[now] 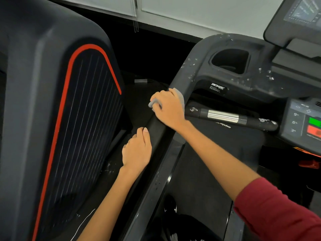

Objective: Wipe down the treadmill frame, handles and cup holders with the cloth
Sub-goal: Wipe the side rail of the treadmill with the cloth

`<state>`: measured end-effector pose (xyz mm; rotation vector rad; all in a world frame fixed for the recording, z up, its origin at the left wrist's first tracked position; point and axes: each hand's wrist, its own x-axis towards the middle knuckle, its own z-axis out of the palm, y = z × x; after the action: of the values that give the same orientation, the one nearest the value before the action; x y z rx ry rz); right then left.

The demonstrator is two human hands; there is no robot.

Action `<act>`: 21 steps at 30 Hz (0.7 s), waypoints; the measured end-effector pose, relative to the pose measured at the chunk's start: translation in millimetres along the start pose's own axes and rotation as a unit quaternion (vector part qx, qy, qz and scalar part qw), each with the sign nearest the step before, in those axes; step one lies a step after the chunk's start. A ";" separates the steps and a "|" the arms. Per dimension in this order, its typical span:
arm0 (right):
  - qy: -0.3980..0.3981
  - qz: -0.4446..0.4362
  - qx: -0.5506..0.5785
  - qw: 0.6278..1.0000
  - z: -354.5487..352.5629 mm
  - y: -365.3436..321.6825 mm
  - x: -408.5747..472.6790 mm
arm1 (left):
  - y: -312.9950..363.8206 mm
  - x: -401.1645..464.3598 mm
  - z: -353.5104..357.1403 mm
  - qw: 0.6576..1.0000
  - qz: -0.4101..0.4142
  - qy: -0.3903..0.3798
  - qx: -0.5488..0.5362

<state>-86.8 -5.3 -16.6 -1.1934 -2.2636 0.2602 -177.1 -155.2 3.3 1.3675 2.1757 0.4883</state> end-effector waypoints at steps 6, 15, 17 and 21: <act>0.040 -0.047 0.202 0.977 5.5 -12.0 -51.7 | 9.9 8.8 1.5 1.000 -0.002 0.005 0.001; -0.019 -0.183 0.183 0.966 4.7 43.5 -72.4 | 25.0 28.1 9.4 0.999 0.014 0.025 0.019; -0.012 -0.177 0.149 0.973 6.0 60.2 -69.2 | 28.0 31.3 10.3 0.999 0.014 0.024 0.023; -0.013 -0.139 0.127 0.982 3.2 76.5 -55.7 | 32.7 37.4 12.0 0.999 0.015 0.023 0.027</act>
<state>-10.4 -5.3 -72.5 -0.7385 -2.3025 0.4420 -159.8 -107.1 2.9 1.4333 2.2222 0.4810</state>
